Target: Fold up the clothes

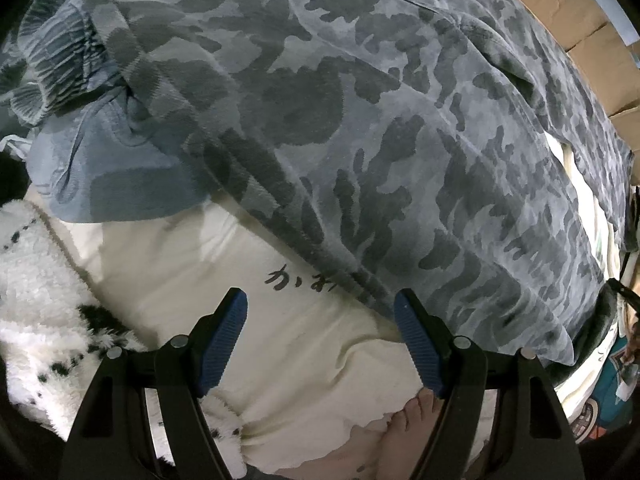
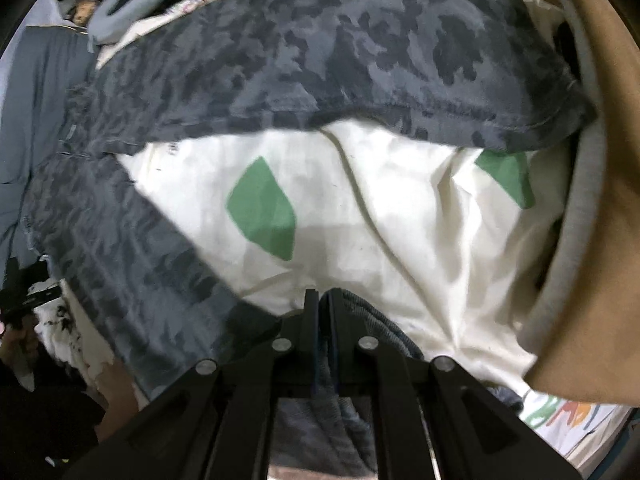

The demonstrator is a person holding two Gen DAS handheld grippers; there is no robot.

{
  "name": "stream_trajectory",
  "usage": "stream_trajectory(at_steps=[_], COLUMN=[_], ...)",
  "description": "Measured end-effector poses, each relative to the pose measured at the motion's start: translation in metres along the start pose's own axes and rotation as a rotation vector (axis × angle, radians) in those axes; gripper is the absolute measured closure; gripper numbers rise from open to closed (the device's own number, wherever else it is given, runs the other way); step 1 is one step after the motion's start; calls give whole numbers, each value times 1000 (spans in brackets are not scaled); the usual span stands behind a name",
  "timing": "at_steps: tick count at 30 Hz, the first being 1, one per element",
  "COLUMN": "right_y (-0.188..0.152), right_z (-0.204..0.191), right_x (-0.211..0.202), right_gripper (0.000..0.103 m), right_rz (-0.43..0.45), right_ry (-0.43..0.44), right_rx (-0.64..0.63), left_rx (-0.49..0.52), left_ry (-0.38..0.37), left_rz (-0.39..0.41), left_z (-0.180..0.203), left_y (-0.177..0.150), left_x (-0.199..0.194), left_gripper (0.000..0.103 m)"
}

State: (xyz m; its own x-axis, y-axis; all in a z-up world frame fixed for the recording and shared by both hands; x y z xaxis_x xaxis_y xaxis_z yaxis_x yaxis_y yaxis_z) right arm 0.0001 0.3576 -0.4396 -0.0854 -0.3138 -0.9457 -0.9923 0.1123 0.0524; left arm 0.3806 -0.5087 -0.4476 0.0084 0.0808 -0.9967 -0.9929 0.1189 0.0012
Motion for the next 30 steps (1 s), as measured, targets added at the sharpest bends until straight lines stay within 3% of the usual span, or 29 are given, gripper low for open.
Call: stream_trajectory(at_steps=[4, 6, 12, 19, 24, 30], right_y=[1, 2, -10, -52, -80, -106], right_z=[5, 8, 13, 33, 51, 64], right_x=[11, 16, -31, -77, -78, -48], right_gripper=[97, 88, 64, 62, 62, 62], right_rz=[-21, -32, 11, 38, 12, -62], right_ry=[-7, -11, 48, 69, 77, 121], right_rx=[45, 68, 68, 92, 138, 224], left_rx=[5, 6, -2, -14, -1, -18], left_ry=[-16, -25, -46, -53, -51, -52], left_rz=[-11, -20, -10, -14, -19, -19], left_z=[13, 15, 20, 23, 26, 25], left_y=[1, 2, 5, 4, 3, 4], left_x=[8, 11, 14, 21, 22, 23], left_gripper=[26, 26, 26, 26, 26, 26])
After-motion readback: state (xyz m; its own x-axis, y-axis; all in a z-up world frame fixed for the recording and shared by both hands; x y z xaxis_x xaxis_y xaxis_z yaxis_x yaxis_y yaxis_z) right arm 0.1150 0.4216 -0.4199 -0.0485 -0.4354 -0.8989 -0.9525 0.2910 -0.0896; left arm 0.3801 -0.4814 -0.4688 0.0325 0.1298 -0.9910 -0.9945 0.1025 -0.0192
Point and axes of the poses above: each gripper's, at about its wrist camera, not at the fingertips, and x roughly the way its jaws point, z to its right, y to its top, the point moved 2 cm from there along x, roughly the way its jaws point, and after that the axes turned 6 degrees about x, right-handed, at the moved point
